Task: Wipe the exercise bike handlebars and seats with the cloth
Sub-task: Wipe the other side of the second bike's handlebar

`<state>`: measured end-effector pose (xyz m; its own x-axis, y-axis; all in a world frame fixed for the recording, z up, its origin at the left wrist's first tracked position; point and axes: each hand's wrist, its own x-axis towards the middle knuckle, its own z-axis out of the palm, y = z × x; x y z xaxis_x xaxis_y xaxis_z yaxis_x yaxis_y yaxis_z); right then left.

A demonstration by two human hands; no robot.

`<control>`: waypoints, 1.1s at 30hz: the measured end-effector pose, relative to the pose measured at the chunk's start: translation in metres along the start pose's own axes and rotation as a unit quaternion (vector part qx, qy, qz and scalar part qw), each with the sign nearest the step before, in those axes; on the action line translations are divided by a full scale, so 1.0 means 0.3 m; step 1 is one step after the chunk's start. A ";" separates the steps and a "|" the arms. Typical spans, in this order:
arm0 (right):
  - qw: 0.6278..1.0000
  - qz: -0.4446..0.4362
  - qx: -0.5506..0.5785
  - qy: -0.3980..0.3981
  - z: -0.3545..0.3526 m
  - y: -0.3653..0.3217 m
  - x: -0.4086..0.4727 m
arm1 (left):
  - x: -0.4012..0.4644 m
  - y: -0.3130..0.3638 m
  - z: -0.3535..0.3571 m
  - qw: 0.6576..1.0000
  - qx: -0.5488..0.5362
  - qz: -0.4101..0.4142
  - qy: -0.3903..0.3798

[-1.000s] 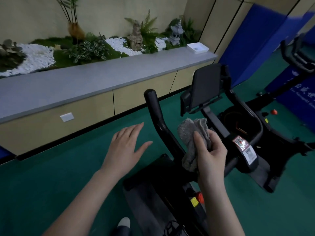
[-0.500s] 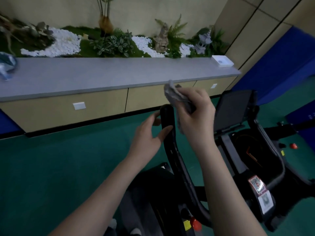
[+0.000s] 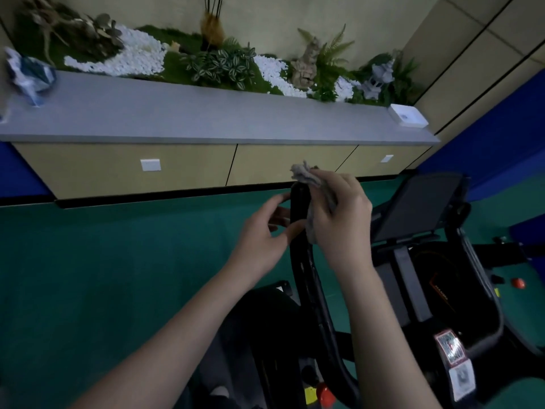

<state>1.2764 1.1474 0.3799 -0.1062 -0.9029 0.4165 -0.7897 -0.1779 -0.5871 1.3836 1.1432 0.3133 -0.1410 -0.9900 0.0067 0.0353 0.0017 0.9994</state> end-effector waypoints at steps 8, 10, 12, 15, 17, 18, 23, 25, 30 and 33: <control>0.994 0.012 -0.024 0.107 0.036 0.023 -0.156 | -0.040 -0.029 -0.038 0.997 -0.054 -0.031 -0.055; 0.993 0.028 -0.035 0.112 0.035 0.028 -0.186 | -0.046 -0.033 -0.041 0.996 -0.053 -0.032 -0.066; 0.991 0.025 -0.034 0.129 0.035 0.024 -0.165 | -0.043 -0.034 -0.038 0.996 -0.053 -0.035 -0.066; 0.989 0.002 -0.017 0.144 0.044 0.005 -0.127 | -0.040 -0.036 -0.031 0.994 -0.070 -0.051 -0.060; 0.990 -0.003 -0.017 0.140 0.049 0.006 -0.145 | -0.043 -0.036 -0.030 0.993 -0.081 -0.056 -0.060; 0.990 -0.002 -0.021 0.140 0.048 0.014 -0.164 | -0.046 -0.035 -0.031 0.993 -0.087 -0.055 -0.062; 0.989 0.048 -0.011 0.142 0.057 0.021 -0.228 | -0.052 -0.027 -0.030 0.992 -0.097 -0.047 -0.064; 0.986 0.087 0.005 0.140 0.079 0.002 -0.229 | -0.055 -0.020 -0.031 0.993 -0.091 -0.043 -0.067; 0.965 0.191 0.114 0.138 0.082 -0.016 -0.142 | -0.064 -0.012 -0.043 0.995 -0.072 -0.034 -0.067; 0.935 0.267 0.225 0.063 0.070 0.006 -0.051 | -0.076 -0.015 -0.056 0.995 -0.072 -0.037 -0.057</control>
<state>1.2895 1.1526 0.3578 -0.5061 -0.8614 0.0435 -0.2736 0.1126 -0.9552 1.4034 1.1635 0.3081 -0.2588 -0.9644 -0.0547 0.1606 -0.0988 0.9821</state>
